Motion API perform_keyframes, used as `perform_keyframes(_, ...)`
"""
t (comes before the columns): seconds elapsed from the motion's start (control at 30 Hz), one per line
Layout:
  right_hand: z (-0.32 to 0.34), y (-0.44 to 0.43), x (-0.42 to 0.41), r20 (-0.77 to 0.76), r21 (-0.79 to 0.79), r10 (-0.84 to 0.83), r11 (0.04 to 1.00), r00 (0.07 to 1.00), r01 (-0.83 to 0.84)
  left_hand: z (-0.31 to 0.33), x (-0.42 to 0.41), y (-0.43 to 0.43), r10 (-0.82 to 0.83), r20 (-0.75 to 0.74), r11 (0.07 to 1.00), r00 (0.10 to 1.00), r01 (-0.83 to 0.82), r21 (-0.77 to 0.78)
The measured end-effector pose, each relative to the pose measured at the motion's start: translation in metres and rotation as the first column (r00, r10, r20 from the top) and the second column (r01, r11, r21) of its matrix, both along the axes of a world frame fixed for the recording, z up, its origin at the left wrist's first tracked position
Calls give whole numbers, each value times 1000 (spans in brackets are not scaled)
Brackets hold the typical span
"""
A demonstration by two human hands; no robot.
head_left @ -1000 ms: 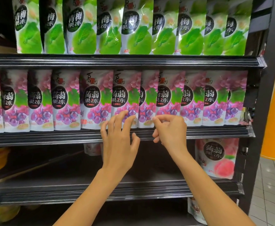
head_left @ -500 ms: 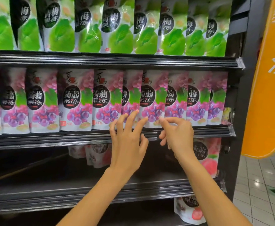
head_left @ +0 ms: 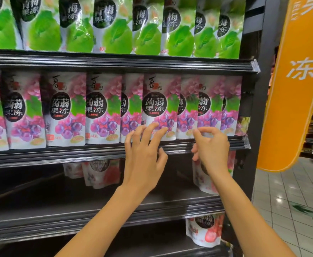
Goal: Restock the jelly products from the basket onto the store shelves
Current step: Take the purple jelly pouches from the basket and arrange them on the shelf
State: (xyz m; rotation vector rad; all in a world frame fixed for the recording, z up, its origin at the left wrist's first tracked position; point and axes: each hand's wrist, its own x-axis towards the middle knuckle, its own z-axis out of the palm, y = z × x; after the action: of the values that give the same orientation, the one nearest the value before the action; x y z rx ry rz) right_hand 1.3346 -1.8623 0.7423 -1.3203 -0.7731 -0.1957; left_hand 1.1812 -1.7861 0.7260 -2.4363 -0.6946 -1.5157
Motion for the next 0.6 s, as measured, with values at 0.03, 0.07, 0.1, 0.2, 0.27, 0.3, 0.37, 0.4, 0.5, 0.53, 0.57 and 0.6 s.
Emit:
perform_keyframes(0.03, 0, 1, 1, -9, -19, 20, 1000, 1000, -20, 2, 4, -2, -4, -8, 1000, 1000, 4, -1)
perform_keyframes(0.07, 1, 2, 3, -13, -38, 27, 999, 1000, -27, 4, 9, -3, -4, -11, 1000, 1000, 4, -2)
perform_keyframes(0.1, 2, 2, 4, -13, -57, 24, 998, 1000, -25, 5, 12, -3, -1, -12, 1000, 1000, 1, -4)
perform_keyframes(0.2, 6, 1, 10, -11, -95, 23, 995, 1000, -24, 3, 19, -3, 19, 0, 1000, 1000, -19, -2)
perform_keyframes(0.27, 6, -2, 13, -2, -100, 8, 995, 1000, -8, 1, 21, -2, 38, 5, 999, 999, -38, 21)
perform_keyframes(0.3, 6, -4, 15, 4, -97, -10, 995, 1000, 10, 1, 22, -3, 50, 2, 998, 999, -50, 35)
perform_keyframes(0.37, 3, -7, 17, 5, -82, -48, 995, 999, 48, 1, 22, -3, 80, -10, 995, 997, -79, 57)
perform_keyframes(0.4, 2, -8, 18, 8, -82, -63, 995, 998, 63, 1, 23, -3, 93, -13, 994, 996, -92, 63)
perform_keyframes(0.5, 0, -11, 20, 35, -95, -68, 993, 997, 71, 1, 26, -8, 115, -23, 989, 993, -112, 100)
perform_keyframes(0.53, -1, -11, 20, 43, -88, -70, 993, 997, 74, 1, 28, -10, 113, -39, 987, 993, -108, 122)
perform_keyframes(0.57, 0, -12, 21, 47, -67, -83, 994, 995, 86, 2, 31, -13, 109, -60, 985, 992, -100, 137)
perform_keyframes(0.6, 0, -14, 24, 41, -35, -111, 993, 993, 112, 3, 35, -16, 105, -83, 985, 991, -93, 142)
